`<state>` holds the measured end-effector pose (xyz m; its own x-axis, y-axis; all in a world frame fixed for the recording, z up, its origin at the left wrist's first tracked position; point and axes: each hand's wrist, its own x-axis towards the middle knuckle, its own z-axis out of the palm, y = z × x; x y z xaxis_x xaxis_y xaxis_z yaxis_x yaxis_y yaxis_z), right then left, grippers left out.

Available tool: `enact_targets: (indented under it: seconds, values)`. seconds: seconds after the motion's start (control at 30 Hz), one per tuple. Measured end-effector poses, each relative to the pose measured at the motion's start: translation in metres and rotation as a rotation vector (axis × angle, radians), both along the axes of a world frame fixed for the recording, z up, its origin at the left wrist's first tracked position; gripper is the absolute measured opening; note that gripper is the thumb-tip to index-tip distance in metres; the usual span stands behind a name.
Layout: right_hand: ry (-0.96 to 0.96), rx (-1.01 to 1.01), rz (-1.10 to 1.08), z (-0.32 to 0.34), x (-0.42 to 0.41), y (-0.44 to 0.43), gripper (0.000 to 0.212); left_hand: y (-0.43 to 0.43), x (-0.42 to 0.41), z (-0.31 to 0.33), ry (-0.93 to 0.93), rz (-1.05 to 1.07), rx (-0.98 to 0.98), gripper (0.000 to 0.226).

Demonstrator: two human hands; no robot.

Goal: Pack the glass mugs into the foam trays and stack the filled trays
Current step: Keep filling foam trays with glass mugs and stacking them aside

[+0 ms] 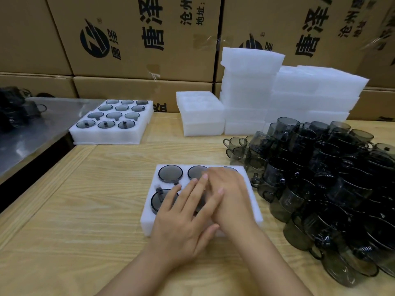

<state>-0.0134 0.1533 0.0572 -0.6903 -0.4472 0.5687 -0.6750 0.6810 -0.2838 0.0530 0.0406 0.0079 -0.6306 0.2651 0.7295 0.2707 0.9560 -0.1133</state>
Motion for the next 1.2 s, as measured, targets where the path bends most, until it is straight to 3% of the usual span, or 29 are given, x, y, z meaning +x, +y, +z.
enact_targets:
  seconds: [0.07,0.1,0.23,0.33,0.63,0.8,0.97,1.1,1.17,1.2]
  values:
    - [0.267,-0.071,-0.208,0.011,-0.005,0.026,0.013,-0.004,-0.003,-0.002,0.014,0.052,-0.010,0.051]
    - [0.309,-0.061,-0.346,0.018,-0.011,0.039,0.016,-0.004,-0.005,-0.003,0.020,0.085,-0.014,0.051]
    - [-0.026,0.336,-0.744,0.037,-0.033,0.069,0.022,-0.002,-0.006,-0.002,0.024,0.129,-0.017,0.048]
    - [-0.157,0.524,-0.812,0.035,-0.041,0.070,0.016,-0.001,-0.004,0.001,0.038,0.104,0.058,0.044]
    - [-0.039,0.396,-0.604,0.032,-0.041,0.065,0.011,-0.003,-0.003,0.008,0.028,0.064,0.242,0.036]
    - [-0.196,-0.006,-0.089,0.039,-0.022,0.048,0.006,0.008,-0.004,0.025,-0.077,-0.108,0.471,0.040]
    - [-0.337,-0.317,0.202,0.023,-0.014,0.048,0.016,0.025,-0.028,0.045,-0.374,-0.053,0.594,0.092]
    - [-0.324,-0.414,0.212,0.014,-0.016,0.046,0.013,0.040,-0.043,0.041,-0.383,-0.039,0.716,0.083]
    - [-0.377,-0.570,0.284,0.013,-0.016,0.047,0.008,0.040,-0.047,0.037,-0.346,-0.077,0.842,0.075]
    - [-0.442,-0.675,0.339,0.012,-0.017,0.049,0.017,0.039,-0.047,0.037,-0.342,-0.133,0.906,0.071]
